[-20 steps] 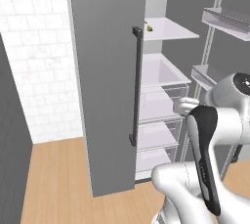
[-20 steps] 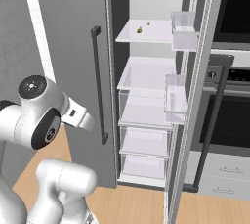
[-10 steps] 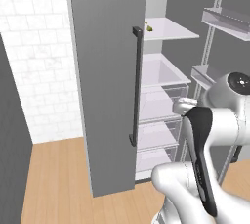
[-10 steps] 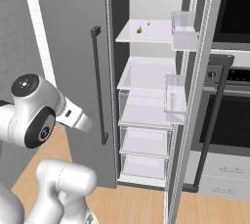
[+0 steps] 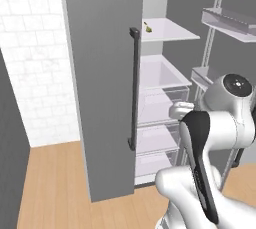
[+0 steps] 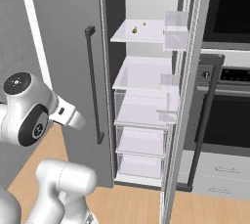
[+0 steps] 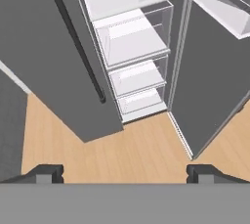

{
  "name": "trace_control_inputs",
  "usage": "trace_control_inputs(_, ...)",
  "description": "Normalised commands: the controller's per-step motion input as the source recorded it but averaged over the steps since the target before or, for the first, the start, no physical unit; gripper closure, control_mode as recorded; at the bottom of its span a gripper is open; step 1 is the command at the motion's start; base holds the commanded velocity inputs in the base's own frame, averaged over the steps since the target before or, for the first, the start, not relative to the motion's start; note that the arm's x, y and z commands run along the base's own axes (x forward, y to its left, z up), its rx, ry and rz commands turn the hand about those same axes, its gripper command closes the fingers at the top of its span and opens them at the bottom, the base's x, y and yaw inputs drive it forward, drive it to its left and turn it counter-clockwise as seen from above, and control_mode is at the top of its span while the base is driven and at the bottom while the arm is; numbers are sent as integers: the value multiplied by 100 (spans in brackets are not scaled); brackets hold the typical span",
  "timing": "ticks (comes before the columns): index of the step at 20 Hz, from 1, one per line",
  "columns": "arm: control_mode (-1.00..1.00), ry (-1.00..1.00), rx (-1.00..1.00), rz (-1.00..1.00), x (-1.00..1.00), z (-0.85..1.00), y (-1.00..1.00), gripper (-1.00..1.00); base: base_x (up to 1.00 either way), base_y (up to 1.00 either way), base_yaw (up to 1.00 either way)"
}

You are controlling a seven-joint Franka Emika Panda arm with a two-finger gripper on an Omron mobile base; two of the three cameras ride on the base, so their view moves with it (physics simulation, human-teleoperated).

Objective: Grab a lemon wedge from the fridge and one ice cube from the ice bowl, and put them in the glass of lemonade.

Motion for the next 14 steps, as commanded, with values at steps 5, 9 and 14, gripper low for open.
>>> trace_control_inputs(5,100,0,0,0,0,0,0,-100,0,-78,-2)
trace_control_inputs(9,100,0,0,0,0,0,0,-100,13,-16,0)
trace_control_inputs(14,100,0,0,0,0,0,0,-100,61,0,0)
